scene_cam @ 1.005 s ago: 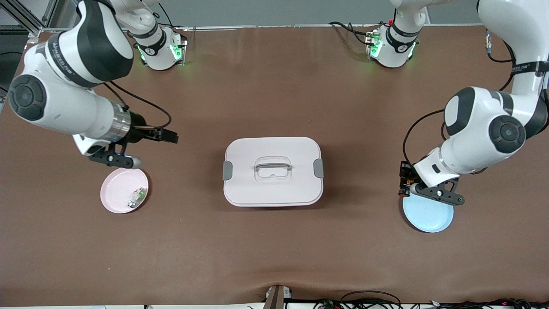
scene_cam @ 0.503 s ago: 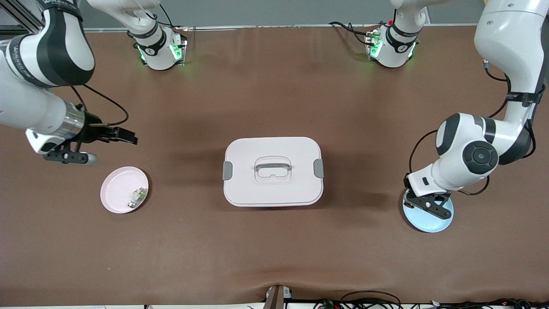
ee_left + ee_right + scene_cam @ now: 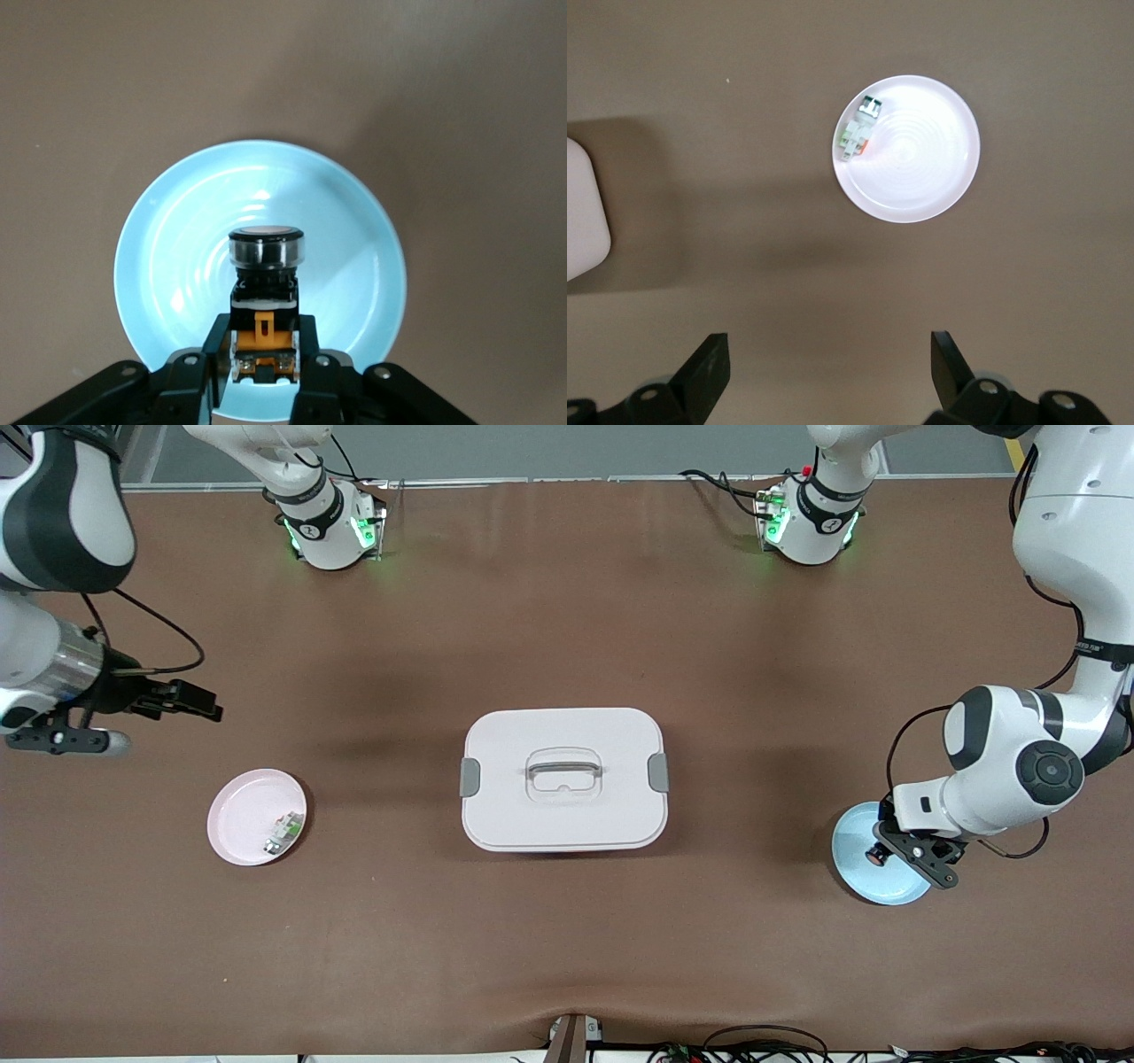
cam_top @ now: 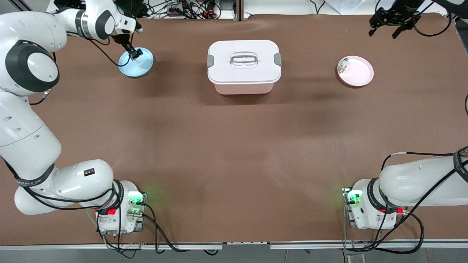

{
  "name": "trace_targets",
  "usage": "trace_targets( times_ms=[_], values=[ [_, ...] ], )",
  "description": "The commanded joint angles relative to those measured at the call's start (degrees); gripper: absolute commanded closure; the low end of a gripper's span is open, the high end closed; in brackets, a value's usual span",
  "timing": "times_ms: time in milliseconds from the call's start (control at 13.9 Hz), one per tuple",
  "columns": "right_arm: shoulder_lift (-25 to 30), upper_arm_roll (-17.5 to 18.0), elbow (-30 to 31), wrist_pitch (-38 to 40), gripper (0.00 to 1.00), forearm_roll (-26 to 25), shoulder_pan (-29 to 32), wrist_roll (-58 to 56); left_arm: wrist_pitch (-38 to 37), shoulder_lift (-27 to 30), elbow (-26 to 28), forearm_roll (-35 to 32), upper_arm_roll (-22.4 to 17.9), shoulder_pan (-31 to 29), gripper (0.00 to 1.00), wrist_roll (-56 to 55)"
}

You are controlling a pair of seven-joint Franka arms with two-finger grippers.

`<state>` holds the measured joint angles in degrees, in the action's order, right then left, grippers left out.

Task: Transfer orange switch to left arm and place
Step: 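Carry the switch to the blue plate while the right gripper retracts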

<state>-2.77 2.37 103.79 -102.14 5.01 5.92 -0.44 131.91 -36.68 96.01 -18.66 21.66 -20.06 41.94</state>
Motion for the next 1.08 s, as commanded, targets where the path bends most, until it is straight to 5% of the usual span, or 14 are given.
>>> trace_targets(
  times_ms=[0, 287, 574, 790, 862, 933, 1005],
  values=[
    [0.7, 1.1, -3.4, 2.7, 0.00, -2.4, 1.7, -0.7, 1.9, -2.5, -1.5, -1.0, 0.7, -1.7, 1.00, 8.6],
    [-1.0, 1.1, -12.7, 9.1, 0.00, -4.3, 2.6, -0.6, 4.0, -3.5, -1.5, -1.0, 0.8, -2.3, 1.00, 20.1],
    [-1.0, 1.1, -13.1, 9.2, 0.00, -5.4, 2.5, -0.7, 7.2, -5.1, -1.5, -0.9, 0.8, -2.8, 0.97, 26.3],
    [-1.1, 1.1, -14.0, 9.6, 0.00, -4.9, 3.6, -0.7, 7.4, -5.4, -1.4, -0.1, 0.8, -3.0, 0.74, 25.7],
    [-1.1, 1.1, -14.0, 9.6, 0.00, -4.8, 3.5, -0.7, 7.4, -5.3, -1.3, 0.0, 0.8, -3.1, 0.50, 25.6],
    [-1.1, 1.1, -14.2, 9.6, 0.00, -4.7, 3.3, -0.7, 7.4, -5.2, -1.3, 0.1, 0.8, -3.4, 0.09, 25.4],
    [-1.2, 1.1, -14.2, 9.5, 0.00, -4.6, 3.3, -0.7, 7.4, -5.2, -1.3, 0.1, 0.9, -4.3, 0.00, 25.6]
  ],
)
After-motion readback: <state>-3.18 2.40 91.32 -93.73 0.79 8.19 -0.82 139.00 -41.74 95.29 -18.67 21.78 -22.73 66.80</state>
